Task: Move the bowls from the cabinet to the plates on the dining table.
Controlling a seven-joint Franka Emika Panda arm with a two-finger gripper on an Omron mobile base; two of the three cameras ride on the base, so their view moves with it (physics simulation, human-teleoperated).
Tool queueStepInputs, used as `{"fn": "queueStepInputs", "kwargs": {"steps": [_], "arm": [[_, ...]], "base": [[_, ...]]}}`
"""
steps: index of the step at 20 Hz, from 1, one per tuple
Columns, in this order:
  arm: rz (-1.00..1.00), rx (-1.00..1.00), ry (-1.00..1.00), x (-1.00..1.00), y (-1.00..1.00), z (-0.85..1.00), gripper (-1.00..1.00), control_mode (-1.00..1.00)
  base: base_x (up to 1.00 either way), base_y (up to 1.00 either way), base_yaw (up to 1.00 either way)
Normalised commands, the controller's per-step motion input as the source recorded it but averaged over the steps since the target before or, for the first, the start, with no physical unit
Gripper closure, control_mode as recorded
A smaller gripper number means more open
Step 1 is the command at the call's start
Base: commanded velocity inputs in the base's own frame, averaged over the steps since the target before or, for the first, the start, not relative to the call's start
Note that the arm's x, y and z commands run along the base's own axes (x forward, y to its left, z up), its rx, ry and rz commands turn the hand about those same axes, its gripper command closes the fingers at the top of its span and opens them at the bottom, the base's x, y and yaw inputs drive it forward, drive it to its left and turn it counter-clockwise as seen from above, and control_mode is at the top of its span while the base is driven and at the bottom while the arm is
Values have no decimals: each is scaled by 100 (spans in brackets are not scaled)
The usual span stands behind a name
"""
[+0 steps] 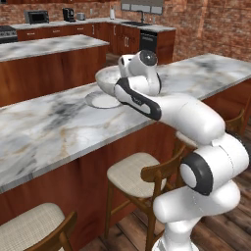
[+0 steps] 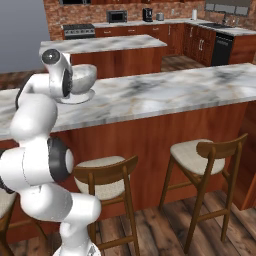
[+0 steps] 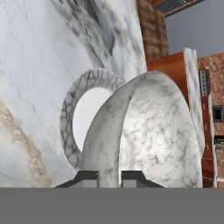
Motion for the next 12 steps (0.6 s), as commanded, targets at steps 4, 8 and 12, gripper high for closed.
{"fn": "queueStepInputs", "kwargs": {"steps": [4,8,12], "arm": [[6,8,5,36,18,-11,100,-100],[7,7,5,28,21,-16,100,-100],[7,2,4,34,14,-21,100,-100]], "base": [[0,0,0],[0,0,0],[0,0,0]]}}
